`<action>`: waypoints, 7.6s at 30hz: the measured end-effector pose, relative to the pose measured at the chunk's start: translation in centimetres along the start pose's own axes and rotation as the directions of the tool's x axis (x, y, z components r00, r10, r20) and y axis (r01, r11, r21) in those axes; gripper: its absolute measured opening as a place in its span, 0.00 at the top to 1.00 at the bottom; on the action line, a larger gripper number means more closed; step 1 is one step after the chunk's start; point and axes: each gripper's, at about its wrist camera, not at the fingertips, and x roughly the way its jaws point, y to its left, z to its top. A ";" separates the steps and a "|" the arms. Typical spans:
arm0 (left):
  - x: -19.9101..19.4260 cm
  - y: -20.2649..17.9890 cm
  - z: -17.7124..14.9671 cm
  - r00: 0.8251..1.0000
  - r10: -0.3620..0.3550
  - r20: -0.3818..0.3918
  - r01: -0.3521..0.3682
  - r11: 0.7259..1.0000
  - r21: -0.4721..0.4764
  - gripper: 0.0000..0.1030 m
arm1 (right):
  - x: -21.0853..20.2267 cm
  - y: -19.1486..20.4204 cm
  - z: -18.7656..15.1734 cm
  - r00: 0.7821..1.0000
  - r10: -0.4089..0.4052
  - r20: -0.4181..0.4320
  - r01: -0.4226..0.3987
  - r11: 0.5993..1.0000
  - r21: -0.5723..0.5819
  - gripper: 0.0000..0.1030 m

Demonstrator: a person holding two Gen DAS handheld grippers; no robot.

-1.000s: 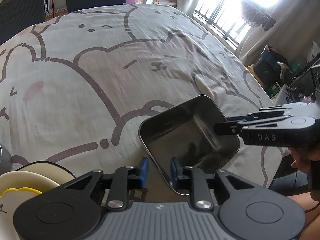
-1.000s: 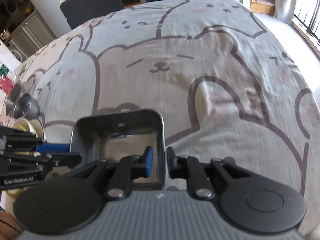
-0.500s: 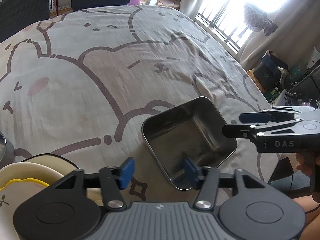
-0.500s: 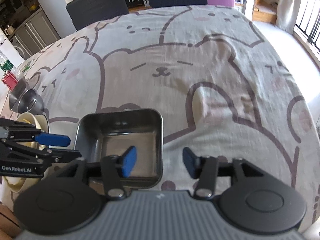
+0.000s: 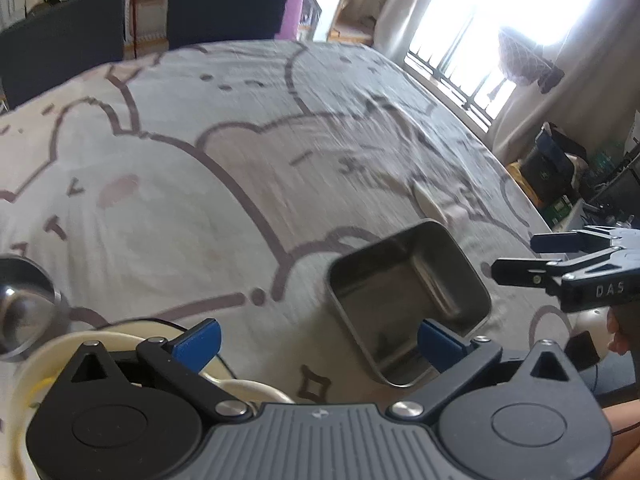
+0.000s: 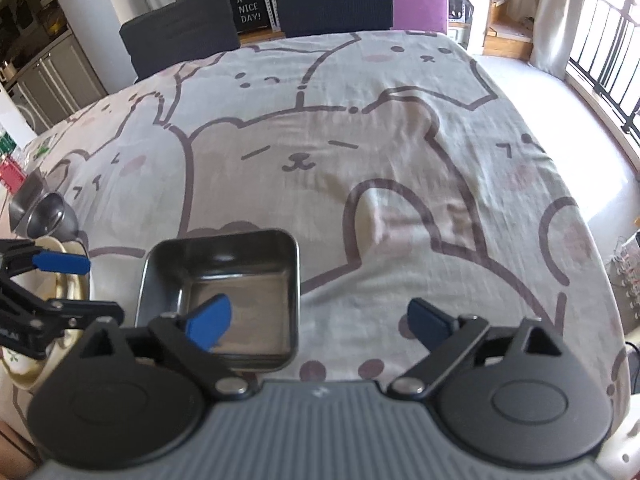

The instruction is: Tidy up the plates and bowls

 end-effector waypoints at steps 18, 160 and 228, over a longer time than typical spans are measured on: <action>-8.0 13.9 1.6 0.946 0.259 0.194 -0.228 0.959 -0.169 0.00 | 0.2 7.8 5.8 0.975 0.103 0.197 -0.114 0.992 0.045 0.00; -10.2 3.5 -1.9 0.928 -0.071 0.366 0.188 0.937 -0.294 0.94 | -7.4 4.4 2.7 0.899 0.360 0.249 -0.378 0.926 0.027 0.92; 1.4 -2.6 -2.7 0.998 -0.068 -0.004 0.067 0.991 -0.113 0.81 | 1.1 1.8 0.8 0.983 0.016 -0.182 -0.038 0.992 -0.117 0.64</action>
